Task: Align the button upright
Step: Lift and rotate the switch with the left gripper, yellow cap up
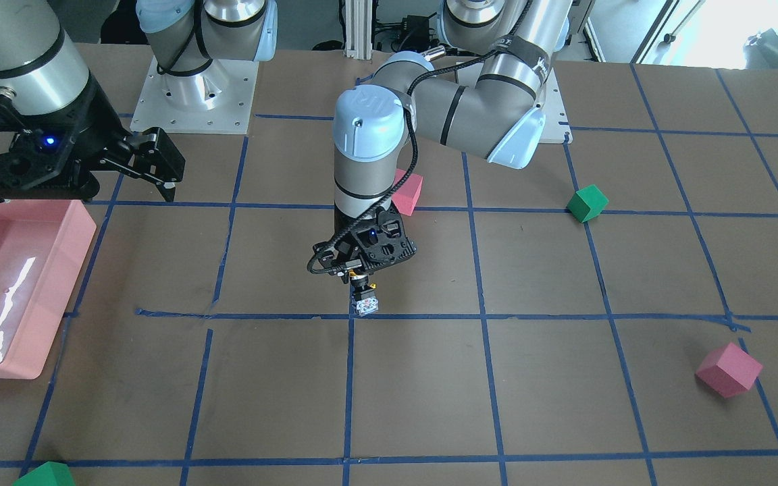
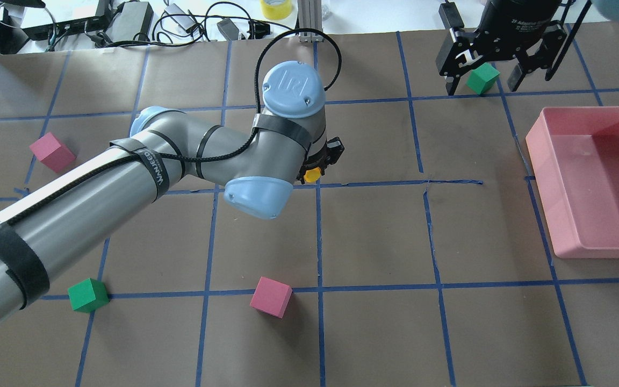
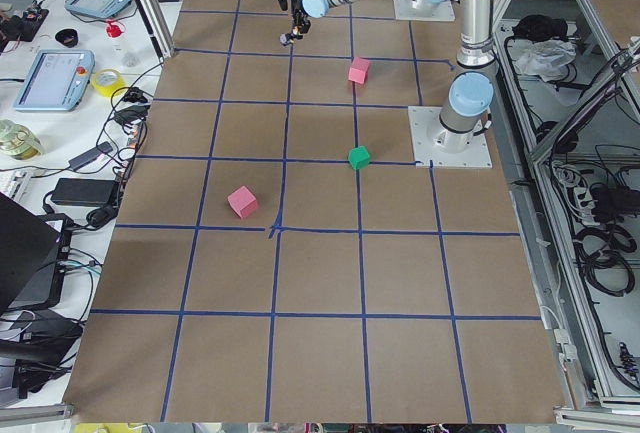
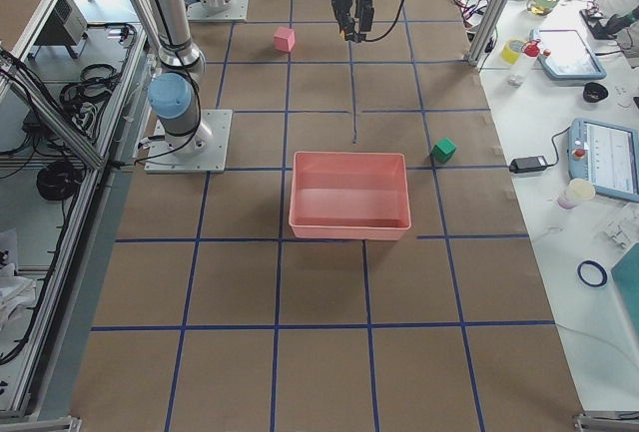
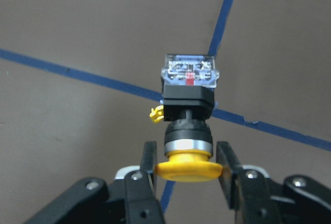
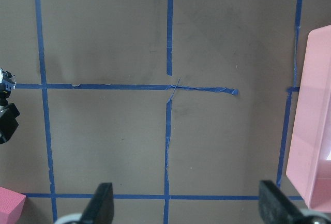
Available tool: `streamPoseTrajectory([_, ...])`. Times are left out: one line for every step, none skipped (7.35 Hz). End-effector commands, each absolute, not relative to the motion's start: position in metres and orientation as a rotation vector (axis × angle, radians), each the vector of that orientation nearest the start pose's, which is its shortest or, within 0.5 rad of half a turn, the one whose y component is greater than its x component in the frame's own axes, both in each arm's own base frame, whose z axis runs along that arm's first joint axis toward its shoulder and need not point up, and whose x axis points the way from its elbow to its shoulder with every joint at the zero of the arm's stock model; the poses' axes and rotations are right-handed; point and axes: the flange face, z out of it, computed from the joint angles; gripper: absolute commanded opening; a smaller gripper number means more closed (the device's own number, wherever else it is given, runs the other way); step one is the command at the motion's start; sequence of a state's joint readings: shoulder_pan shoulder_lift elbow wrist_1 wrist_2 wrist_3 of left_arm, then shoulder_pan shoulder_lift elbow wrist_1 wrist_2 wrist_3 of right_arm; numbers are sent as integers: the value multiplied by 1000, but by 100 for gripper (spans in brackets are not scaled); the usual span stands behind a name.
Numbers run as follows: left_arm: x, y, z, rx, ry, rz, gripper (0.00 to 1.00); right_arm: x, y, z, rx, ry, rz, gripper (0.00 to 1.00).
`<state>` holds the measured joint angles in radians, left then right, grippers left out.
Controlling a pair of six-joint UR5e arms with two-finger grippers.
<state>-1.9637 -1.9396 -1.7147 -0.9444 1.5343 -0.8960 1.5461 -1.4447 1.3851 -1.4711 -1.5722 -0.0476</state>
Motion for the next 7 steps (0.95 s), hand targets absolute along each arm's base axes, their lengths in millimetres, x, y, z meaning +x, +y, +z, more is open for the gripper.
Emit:
streamPoseTrajectory([-344,-525,269,-1386,3083,259,0,120,-544,503,-36,3141,65,100])
streamPoseTrajectory([-329,-535,263,-1481,3055,430,0,120,-544,503,-36,3141,65,100])
streamPoseTrajectory([-311,-546,253,-1585,3029,616,0,120,-544,503,-36,3141,65,100])
streamPoseTrajectory([-306,-555,240,-1625,3012,732,0,120,-544,503,-36,3141,65,100])
streamPoseTrajectory([-307,-559,228,-1644,2989,778,0,120,-545,502,-36,3142,68,100])
streamPoseTrajectory([-305,-563,221,-1661,2976,798,0,120,-544,503,-36,3141,65,100])
streamPoseTrajectory([-294,-571,222,-1699,2967,808,0,119,-543,501,-36,3140,70,100])
